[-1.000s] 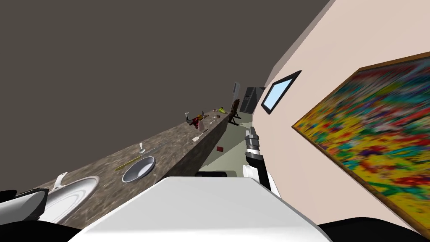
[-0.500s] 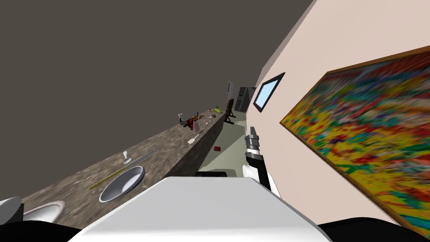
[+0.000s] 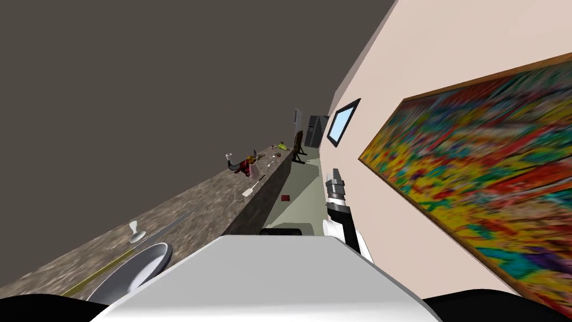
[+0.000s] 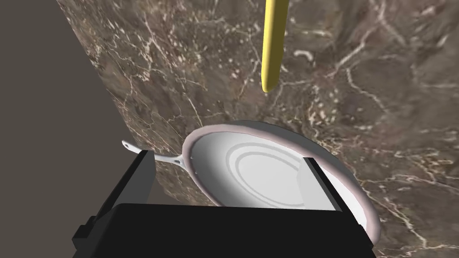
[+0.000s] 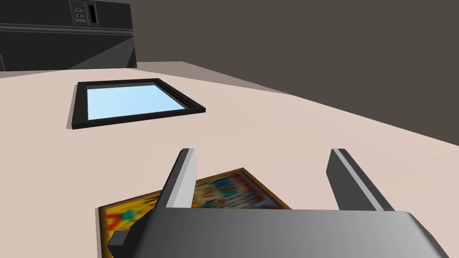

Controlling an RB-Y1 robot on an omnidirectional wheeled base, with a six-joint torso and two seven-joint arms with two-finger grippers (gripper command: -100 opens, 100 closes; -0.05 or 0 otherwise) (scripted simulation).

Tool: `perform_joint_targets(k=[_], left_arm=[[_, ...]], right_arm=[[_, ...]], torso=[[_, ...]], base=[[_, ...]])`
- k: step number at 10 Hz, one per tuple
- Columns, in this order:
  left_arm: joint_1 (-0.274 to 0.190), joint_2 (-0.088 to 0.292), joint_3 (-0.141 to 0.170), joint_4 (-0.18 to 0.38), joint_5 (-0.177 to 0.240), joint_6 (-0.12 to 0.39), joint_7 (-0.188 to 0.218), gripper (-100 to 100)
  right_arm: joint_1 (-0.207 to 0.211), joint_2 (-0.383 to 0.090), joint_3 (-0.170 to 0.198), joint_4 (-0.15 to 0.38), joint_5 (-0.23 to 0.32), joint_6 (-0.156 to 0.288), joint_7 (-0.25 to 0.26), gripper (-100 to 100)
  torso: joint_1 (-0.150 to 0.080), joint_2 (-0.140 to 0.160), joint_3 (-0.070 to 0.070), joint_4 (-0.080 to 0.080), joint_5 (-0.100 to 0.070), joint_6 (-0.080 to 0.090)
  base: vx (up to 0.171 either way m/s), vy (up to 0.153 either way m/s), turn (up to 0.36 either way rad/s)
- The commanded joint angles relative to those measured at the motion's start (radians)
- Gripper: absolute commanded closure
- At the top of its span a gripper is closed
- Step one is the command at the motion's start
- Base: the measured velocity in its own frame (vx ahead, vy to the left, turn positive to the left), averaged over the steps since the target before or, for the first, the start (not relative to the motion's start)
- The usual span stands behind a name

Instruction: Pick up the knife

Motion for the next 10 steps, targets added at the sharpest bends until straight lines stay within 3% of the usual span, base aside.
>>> perform_joint_targets(k=[1, 2, 3, 4, 10], left_arm=[[-0.009, 0.001, 0.011, 0.015, 0.008, 0.05, 0.004, -100], [-0.021, 0.0, 0.035, 0.044, 0.027, 0.08, 0.007, -100], [-0.021, 0.0, 0.035, 0.044, 0.027, 0.106, 0.007, -100], [-0.033, -0.002, 0.058, 0.073, 0.046, 0.139, 0.01, -100], [-0.067, -0.011, 0.114, 0.15, 0.095, 0.287, 0.018, -100]], right_arm=[[0.0, 0.0, 0.0, 0.0, 0.0, 0.0, 0.0, 0], [0.0, 0.0, 0.0, 0.0, 0.0, 0.0, 0.0, 0], [0.0, 0.0, 0.0, 0.0, 0.0, 0.0, 0.0, 0], [0.0, 0.0, 0.0, 0.0, 0.0, 0.0, 0.0, 0], [0.0, 0.0, 0.0, 0.0, 0.0, 0.0, 0.0, 0]], torso=[[0.0, 0.0, 0.0, 0.0, 0.0, 0.0], [0.0, 0.0, 0.0, 0.0, 0.0, -0.001], [0.0, 0.0, 0.0, 0.0, 0.0, 0.0], [0.0, 0.0, 0.0, 0.0, 0.0, -0.001], [0.0, 0.001, 0.0, 0.0, 0.0, -0.001]], base=[[0.028, 0.026, -0.154], [0.034, 0.025, -0.26], [0.027, 0.021, -0.152], [0.031, 0.021, -0.256], [0.02, 0.026, -0.155]])
